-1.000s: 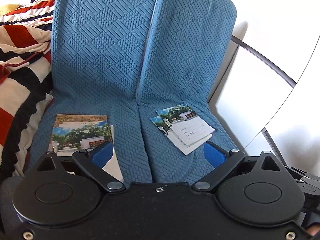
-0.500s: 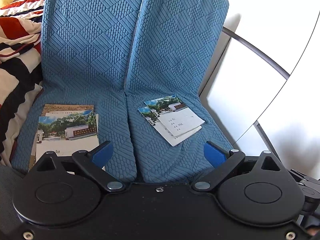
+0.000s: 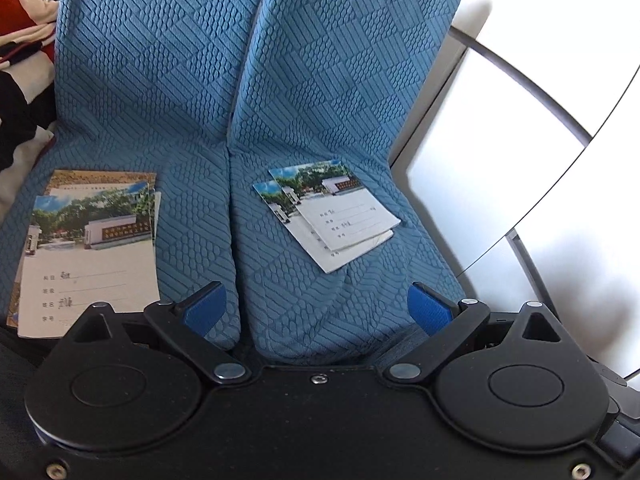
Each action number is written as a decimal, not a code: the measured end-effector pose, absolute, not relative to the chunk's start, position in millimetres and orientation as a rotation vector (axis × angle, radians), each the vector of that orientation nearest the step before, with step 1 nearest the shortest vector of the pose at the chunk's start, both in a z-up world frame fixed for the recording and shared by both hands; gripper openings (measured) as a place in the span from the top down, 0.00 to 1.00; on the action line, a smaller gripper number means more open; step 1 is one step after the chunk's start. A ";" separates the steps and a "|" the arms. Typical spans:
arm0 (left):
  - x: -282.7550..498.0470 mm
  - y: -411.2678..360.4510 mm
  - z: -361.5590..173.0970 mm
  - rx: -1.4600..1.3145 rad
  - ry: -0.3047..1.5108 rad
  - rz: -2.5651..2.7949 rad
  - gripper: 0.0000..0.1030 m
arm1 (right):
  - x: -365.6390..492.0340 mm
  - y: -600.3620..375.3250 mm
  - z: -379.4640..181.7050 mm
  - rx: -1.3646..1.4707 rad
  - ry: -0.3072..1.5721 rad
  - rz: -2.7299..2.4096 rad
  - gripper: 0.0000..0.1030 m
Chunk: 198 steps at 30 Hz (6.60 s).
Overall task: Organize objects
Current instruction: 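Withdraw both open grippers up and back from the tan stack, then move both open grippers toward the white photo cards on the seat, then slide both grippers' fingers around the edge of the top photo card, then close the left gripper on the photo card while the right gripper closes too, then lift the photo card up off the seat with both grippers, then carry the held photo card with both grippers toward the tan book stack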
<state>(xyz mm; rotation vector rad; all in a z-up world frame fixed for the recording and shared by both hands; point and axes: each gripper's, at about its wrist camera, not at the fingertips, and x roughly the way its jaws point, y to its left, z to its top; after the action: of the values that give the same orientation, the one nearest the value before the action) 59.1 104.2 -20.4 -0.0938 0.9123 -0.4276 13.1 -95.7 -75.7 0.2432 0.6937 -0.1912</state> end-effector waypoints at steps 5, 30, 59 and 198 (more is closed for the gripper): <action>75.0 91.8 -42.5 -0.102 0.940 -0.413 0.06 | 27.1 -104.1 -103.7 0.244 0.657 -0.200 0.19; 206.5 30.8 -137.7 -0.423 1.125 -0.409 0.25 | 161.1 -160.9 -213.8 0.446 0.602 -0.209 0.24; 280.7 5.8 -222.6 -0.567 1.310 -0.353 0.73 | 214.5 -184.8 -250.2 0.544 0.677 -0.190 0.83; 168.4 328.1 12.0 -0.758 0.929 -0.371 0.97 | 135.9 13.6 -61.2 0.866 0.630 0.177 0.94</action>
<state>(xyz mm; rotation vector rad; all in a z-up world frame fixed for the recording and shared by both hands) 168.4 328.1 12.0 -0.7580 0.9287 -0.3708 135.9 13.6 -61.2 0.8657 0.6299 0.1769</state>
